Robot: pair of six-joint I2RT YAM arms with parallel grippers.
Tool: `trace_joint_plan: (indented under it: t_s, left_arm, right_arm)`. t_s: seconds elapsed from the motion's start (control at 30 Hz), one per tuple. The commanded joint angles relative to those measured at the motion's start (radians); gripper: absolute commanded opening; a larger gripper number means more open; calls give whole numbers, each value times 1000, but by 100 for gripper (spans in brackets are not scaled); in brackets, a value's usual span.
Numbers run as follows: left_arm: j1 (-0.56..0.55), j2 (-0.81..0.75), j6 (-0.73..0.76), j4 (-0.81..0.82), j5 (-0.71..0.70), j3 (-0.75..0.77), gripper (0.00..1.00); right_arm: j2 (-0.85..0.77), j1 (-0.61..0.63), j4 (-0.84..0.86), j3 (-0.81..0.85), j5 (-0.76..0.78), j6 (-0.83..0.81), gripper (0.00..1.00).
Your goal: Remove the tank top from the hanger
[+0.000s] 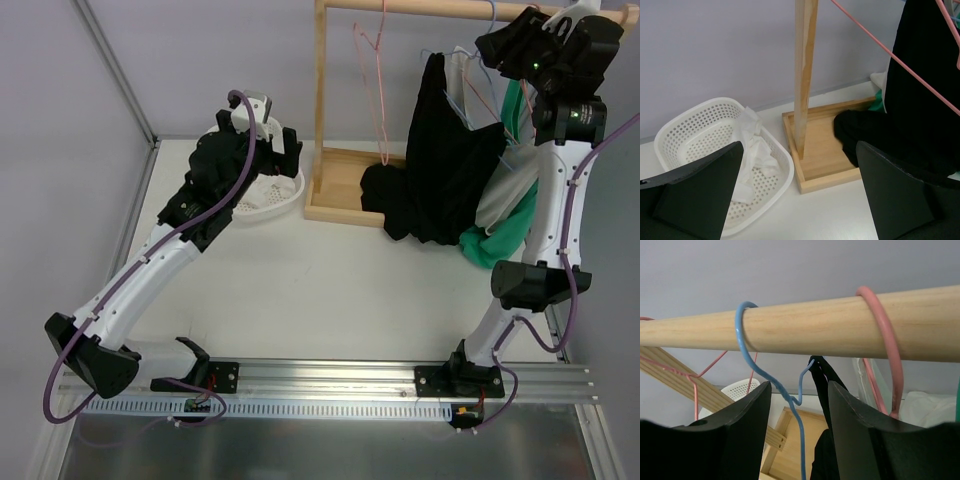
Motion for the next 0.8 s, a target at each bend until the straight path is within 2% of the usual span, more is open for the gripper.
trace_joint_plan:
  t_s: [0.0, 0.3, 0.4, 0.5, 0.53, 0.6, 0.77]
  left_arm:
    - [-7, 25, 35, 57, -1, 39, 99]
    - [-7, 74, 44, 89, -2, 73, 99]
    - [-7, 80, 59, 101, -6, 76, 99]
    - [-7, 86, 67, 107, -6, 80, 99]
    - [-7, 88, 70, 109, -4, 80, 99]
    - [-7, 89, 68, 112, -4, 79, 99]
    - [-7, 88, 67, 117, -1, 77, 99]
  right_arm:
    - [7, -2, 24, 44, -41, -25, 53]
    - [31, 12, 23, 44, -49, -62, 41]
    - [25, 21, 17, 31, -41, -83, 31]
    - [24, 30, 6, 32, -26, -106, 17]
    - [21, 31, 7, 31, -23, -108, 8]
    - [17, 38, 3, 26, -12, -137, 2]
    - [-4, 54, 9, 17, 5, -143, 0]
